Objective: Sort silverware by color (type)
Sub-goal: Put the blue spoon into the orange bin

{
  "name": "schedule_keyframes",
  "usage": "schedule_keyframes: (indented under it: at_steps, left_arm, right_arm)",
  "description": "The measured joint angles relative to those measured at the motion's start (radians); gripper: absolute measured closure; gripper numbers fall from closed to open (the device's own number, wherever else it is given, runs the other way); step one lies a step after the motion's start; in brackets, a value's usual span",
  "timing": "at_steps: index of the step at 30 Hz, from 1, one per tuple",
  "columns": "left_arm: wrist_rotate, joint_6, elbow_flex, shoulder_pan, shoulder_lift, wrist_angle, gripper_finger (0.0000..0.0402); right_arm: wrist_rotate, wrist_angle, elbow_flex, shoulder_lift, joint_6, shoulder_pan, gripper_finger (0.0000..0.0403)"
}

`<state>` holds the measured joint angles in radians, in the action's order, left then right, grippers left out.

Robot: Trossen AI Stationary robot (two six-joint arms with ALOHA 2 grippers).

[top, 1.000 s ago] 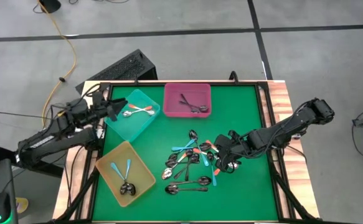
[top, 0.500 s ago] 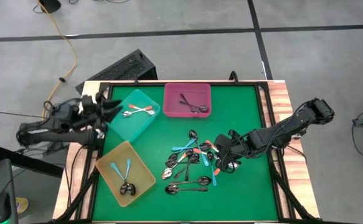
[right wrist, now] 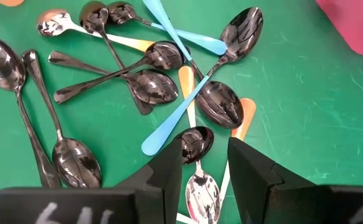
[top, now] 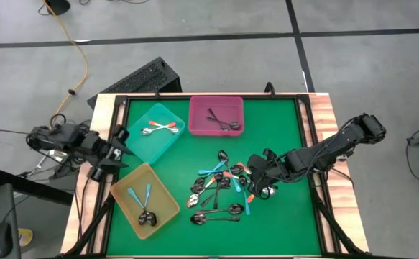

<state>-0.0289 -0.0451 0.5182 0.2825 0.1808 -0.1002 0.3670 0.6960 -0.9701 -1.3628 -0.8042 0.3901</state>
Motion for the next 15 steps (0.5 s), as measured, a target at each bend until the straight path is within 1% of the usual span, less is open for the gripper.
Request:
schedule_keyframes:
  at_steps: [5, 8, 12, 15]
  left_arm:
    - [0.059, -0.031, 0.000, 0.000, -0.110, -0.085, 0.0243]
    - [0.090, -0.042, 0.000, -0.001, -0.155, -0.130, 0.0243]
    - [0.094, -0.044, 0.000, 0.000, -0.171, -0.161, 0.0243]
    - [0.095, -0.047, 0.000, 0.000, -0.171, -0.181, 0.0243]
  right_arm:
    - [0.000, 0.001, 0.000, 0.000, 0.000, 0.000, 0.0265]
    - [0.000, -0.005, 0.012, 0.000, -0.003, 0.000, 0.0265]
    - [0.000, -0.007, 0.072, 0.000, -0.063, 0.000, 0.0265]
    - [-0.010, -0.082, 0.138, 0.000, -0.091, 0.003, 0.0265]
